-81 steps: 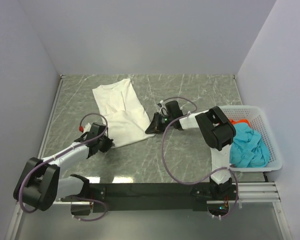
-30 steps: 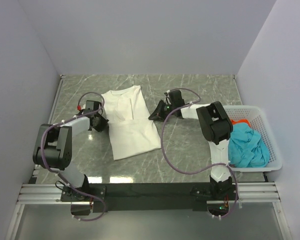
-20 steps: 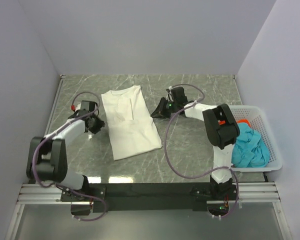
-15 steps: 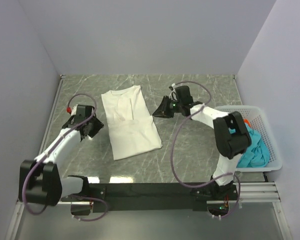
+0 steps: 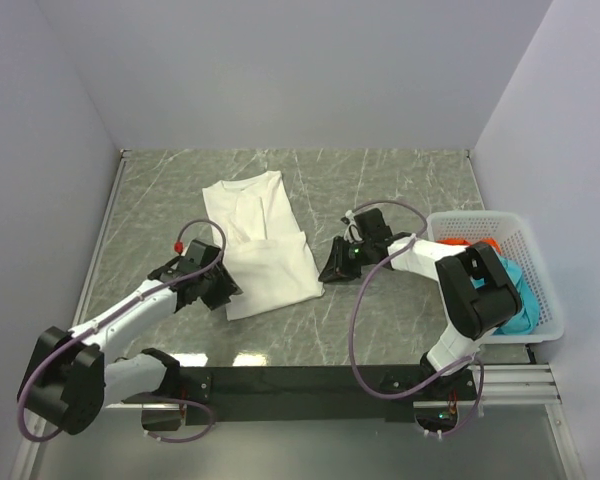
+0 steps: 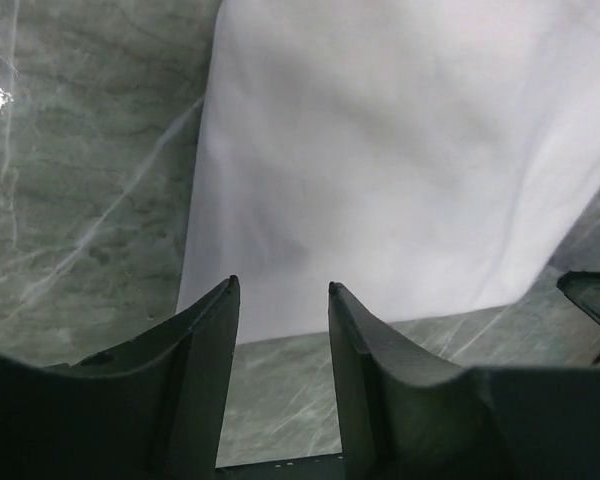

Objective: Fold and stack the t-shirts
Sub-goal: Fold the tshirt

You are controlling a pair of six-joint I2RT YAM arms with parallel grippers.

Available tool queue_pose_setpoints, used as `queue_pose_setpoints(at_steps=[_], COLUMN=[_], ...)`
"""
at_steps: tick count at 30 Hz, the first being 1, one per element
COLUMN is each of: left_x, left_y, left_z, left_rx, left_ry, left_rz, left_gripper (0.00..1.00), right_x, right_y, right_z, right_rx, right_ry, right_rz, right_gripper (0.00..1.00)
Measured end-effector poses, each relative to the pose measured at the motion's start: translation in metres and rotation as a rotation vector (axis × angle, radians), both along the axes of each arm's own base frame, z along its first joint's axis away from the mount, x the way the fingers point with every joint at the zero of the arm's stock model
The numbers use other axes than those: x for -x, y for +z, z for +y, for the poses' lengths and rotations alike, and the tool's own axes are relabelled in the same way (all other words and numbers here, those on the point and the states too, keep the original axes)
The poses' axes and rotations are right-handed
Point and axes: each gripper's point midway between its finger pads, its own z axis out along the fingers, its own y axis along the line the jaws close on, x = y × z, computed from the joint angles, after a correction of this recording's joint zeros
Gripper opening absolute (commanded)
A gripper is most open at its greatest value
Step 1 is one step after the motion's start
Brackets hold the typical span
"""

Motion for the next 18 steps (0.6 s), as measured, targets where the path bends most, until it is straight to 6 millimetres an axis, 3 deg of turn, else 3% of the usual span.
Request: queue_pose_setpoints(at_steps=[8,12,18], left_x=[0.017,0.019,0.021], left_y=[-0.034,-0.036,-0.037], left_z=[0.004,0.004,0.004], left_rx=[-0.019,-0.004,0.011], left_ry=[0.026,0.043,0.062], left_rz=[0.109,0.109,0.106], left_gripper=[0.29,0.23,0.22], right_x=[0.012,0.026,0.039], right_y=[-0.013,-0.026,-0.028], right_z=[0.002,-0.003,0.002], right_rx=[0.011,0.044,0.053], right_ry=[0.033,0.046,0.102], right_rz=[0.031,0.077,0.090], right_gripper=[0.27,0.25,0.23])
